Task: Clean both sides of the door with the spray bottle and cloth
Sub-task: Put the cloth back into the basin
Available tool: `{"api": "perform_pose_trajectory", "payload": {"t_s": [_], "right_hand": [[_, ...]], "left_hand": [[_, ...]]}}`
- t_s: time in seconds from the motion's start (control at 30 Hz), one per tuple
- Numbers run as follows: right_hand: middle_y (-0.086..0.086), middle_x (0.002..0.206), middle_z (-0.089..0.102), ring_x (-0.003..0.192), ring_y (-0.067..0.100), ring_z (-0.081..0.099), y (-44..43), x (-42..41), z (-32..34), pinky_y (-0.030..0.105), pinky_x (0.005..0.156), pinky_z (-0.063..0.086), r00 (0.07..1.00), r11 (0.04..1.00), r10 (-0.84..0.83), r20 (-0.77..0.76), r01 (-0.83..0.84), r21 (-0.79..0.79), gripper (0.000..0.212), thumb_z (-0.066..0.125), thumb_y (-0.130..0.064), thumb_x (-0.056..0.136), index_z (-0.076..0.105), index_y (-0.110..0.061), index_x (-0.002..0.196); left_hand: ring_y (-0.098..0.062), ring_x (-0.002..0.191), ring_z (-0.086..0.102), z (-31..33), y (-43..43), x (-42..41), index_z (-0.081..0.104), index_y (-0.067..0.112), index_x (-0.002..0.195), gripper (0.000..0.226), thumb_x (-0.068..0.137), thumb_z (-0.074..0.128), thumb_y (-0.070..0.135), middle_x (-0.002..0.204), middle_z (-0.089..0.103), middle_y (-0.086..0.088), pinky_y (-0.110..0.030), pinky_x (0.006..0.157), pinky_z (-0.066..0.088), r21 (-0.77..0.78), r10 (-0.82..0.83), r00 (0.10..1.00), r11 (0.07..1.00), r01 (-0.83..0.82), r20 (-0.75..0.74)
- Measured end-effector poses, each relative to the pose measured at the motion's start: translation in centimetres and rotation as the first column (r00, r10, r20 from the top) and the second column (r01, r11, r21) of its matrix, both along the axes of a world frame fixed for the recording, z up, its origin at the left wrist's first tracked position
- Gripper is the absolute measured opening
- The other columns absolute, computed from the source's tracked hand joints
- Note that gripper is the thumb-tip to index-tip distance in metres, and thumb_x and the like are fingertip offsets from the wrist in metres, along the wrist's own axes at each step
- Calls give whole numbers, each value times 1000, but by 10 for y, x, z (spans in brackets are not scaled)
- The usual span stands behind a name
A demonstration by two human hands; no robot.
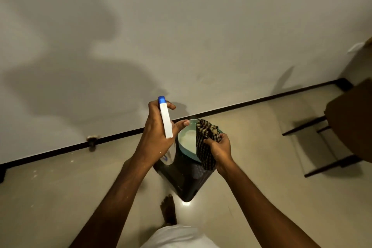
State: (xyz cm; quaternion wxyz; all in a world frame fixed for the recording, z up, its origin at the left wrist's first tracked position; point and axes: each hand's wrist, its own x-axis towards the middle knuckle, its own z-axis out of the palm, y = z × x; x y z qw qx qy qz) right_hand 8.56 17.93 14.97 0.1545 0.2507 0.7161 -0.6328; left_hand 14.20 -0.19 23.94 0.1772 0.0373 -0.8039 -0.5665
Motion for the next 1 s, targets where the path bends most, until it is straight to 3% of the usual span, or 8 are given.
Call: {"api": "perform_pose_trajectory", "payload": {"t_s": [0.13,0.27,0.37,0.47,0.67,0.8,0.87,1.0], "right_hand": [[13,100,68,92,32,67,23,-42,-34,55,84,58,998,989,-63,0,62,131,28,66,-4,81,55,-15,104],[9,95,67,91,32,66,36,-72,-68,52,81,57,999,962,-49,19,42,271,23,67,-8,84,50,-23,92],[9,98,67,90,32,66,41,-92,-98,51,79,57,999,948,33,35,-43,317,23,69,-11,86,51,-19,99],[8,110,64,99,27,62,43,-112,-133,43,84,55,995,938,94,44,-103,330,29,69,-10,89,53,-12,113],[6,118,68,110,27,64,39,-137,-203,48,97,54,961,982,125,247,-155,106,34,71,-6,89,60,-17,120],[12,119,68,105,28,63,44,-152,-242,39,84,55,908,997,81,411,-74,-34,35,68,-2,91,62,-5,126],[13,121,65,105,27,60,47,-157,-259,41,86,51,882,998,44,469,-20,-55,36,66,-4,93,60,-4,129],[13,127,64,115,32,60,54,-163,-284,48,98,51,875,997,3,483,-41,69,40,66,-5,94,57,-5,133]], "left_hand": [[-14,72,61,-25,18,-62,34,37,114,60,71,75,41,101,55,11,-13,71,51,41,-145,989,989,145,1],[-13,76,61,-56,33,-106,36,32,125,72,68,75,50,98,60,0,-32,75,57,8,-186,979,982,186,85],[-9,75,59,-83,42,-133,37,22,134,86,64,72,58,89,58,7,-40,77,57,-56,-170,966,981,184,196],[-16,82,61,-120,45,-156,32,28,136,92,64,68,71,107,63,-3,-46,80,56,-104,-199,941,966,235,274],[-13,75,64,-183,37,-178,42,8,133,89,69,72,63,103,66,-5,-39,72,60,-195,-118,949,964,180,292],[2,62,56,-212,34,-188,38,26,126,85,68,48,86,84,60,16,-7,66,50,-194,-80,971,973,125,226],[1,68,57,-225,33,-192,38,28,127,87,66,47,89,95,66,3,-14,68,50,-191,-91,967,972,138,236],[-7,73,60,-242,39,-195,49,5,128,104,67,48,88,101,65,-3,-24,70,52,-169,-106,955,973,157,277]]}}
